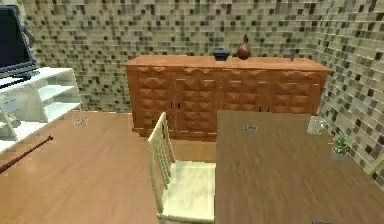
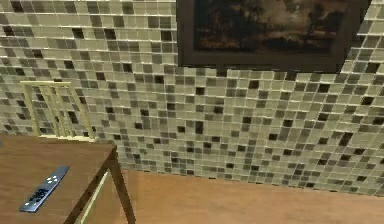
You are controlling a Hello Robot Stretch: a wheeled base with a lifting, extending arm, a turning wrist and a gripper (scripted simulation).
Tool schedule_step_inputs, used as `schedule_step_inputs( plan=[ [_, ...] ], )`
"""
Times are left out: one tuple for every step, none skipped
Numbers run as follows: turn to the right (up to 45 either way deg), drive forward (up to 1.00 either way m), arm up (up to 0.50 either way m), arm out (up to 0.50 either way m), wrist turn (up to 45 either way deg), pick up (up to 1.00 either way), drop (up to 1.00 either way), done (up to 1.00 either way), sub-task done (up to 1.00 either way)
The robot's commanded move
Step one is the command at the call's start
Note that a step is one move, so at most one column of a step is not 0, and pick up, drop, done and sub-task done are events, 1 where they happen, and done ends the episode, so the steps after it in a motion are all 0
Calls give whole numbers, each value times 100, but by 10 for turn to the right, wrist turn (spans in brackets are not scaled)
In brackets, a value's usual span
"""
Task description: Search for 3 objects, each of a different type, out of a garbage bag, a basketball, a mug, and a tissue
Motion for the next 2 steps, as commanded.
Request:
schedule_step_inputs(
  plan=[
    [-60,0,0,0,0,0,0,0,0],
    [0,35,0,0,0,0,0,0,0]
  ],
)
